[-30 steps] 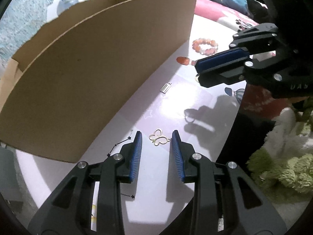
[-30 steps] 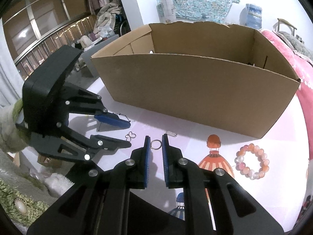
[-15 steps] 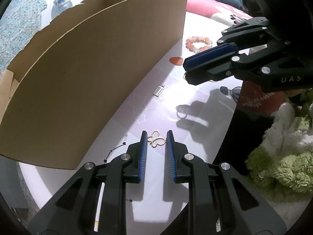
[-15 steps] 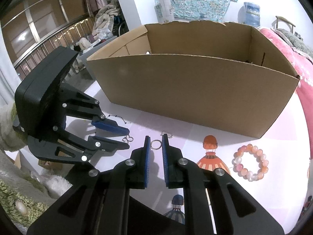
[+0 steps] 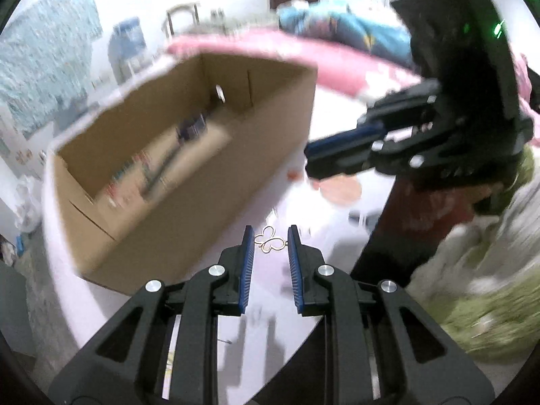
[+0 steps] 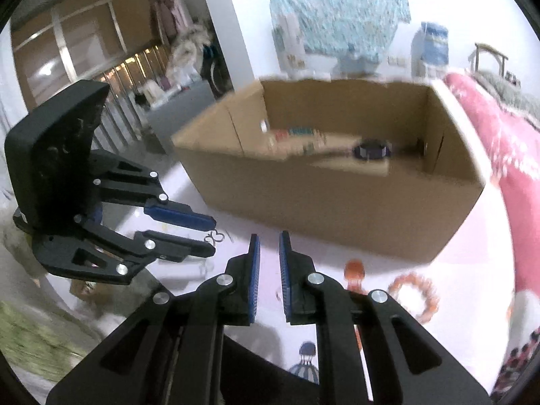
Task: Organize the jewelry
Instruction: 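Carry the gold butterfly pendant with the left gripper into the box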
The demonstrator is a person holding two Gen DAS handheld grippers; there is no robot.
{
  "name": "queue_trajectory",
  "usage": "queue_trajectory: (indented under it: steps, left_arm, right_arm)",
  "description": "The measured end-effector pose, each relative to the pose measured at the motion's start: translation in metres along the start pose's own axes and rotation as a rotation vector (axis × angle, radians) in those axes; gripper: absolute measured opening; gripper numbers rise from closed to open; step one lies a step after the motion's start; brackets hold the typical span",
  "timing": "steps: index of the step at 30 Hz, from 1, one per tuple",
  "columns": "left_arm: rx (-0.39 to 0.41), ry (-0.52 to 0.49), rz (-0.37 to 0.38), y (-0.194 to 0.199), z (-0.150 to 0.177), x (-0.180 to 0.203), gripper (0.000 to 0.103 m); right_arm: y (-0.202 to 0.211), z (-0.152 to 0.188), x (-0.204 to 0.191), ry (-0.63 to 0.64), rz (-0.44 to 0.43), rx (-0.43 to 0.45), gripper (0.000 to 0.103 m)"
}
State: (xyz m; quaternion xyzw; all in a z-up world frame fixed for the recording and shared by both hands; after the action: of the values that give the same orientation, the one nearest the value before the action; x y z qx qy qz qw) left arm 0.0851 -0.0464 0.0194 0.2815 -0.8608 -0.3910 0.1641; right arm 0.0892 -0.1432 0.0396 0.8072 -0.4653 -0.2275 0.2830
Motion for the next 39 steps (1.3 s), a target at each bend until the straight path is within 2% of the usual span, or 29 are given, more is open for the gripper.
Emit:
queue_trajectory:
  steps: [4,8,10,13,14,18,29,39]
  left_arm:
    - [0.102,0.0,-0.056,0.041,-0.029,-0.011,0.019]
    - [0.155,0.013,-0.103,0.059,-0.046,-0.026,0.019]
    - [0.159,0.034,-0.113,0.06,-0.048,-0.031,0.019]
    - [0.146,0.061,-0.127,0.054,-0.044,-0.037,0.019]
    - [0.141,0.067,-0.126,0.051,-0.046,-0.04,0.019]
    - [0.124,0.093,-0.137,0.046,-0.042,-0.048,0.019]
    - [0.094,0.11,-0.139,0.037,-0.031,-0.053,0.019]
    - [0.11,0.118,-0.152,0.04,-0.028,-0.055,0.019]
  right_arm:
    - [0.018,-0.024,0.01,-0.004,0.003,0.064,0.012]
    - [0.028,-0.035,0.018,-0.013,-0.009,0.081,0.012]
    - [0.022,-0.029,0.015,0.01,-0.01,0.049,0.013]
    - [-0.008,0.0,0.007,0.027,-0.04,-0.061,0.013]
    - [-0.023,0.014,0.004,0.038,-0.036,-0.112,0.013]
    - [-0.06,0.054,-0.004,0.102,-0.002,-0.226,0.013]
    - [-0.076,0.063,-0.011,0.239,0.021,-0.238,0.013]
    - [-0.077,0.062,-0.012,0.234,0.018,-0.236,0.011]
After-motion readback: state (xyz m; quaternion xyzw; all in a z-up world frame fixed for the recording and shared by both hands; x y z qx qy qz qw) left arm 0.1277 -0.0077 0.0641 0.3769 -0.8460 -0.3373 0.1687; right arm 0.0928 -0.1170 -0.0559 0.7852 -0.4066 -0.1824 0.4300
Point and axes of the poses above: each gripper's, at about its wrist camera, not at the fingertips, and y roughly against the way its jaws point, x to its right, z to its underside, the point moved 5 cm from there along -y, roughly the way its jaws point, and after that the axes turned 8 degrees about z, right-handed, at the moved point
